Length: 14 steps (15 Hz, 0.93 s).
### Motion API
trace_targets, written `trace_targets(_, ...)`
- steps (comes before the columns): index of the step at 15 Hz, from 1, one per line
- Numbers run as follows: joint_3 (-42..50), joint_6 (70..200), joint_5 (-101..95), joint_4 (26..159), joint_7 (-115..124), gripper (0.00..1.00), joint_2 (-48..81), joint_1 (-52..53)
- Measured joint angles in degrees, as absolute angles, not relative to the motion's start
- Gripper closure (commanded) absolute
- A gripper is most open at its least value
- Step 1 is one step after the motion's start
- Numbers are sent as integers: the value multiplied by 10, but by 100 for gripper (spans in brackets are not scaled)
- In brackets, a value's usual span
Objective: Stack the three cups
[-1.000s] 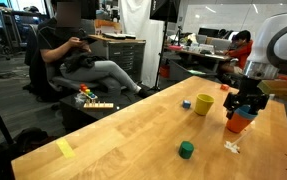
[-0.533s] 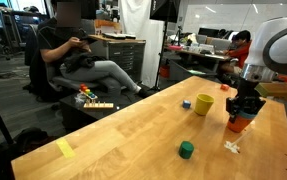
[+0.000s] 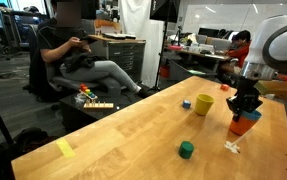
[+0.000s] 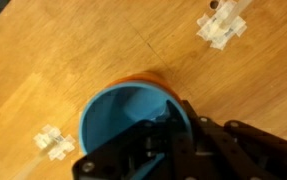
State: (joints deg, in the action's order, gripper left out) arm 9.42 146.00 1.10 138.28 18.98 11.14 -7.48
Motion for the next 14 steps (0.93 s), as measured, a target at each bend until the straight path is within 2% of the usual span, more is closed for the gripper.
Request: trace_targets(14, 89, 1405, 10, 1370, 194, 98, 40, -65)
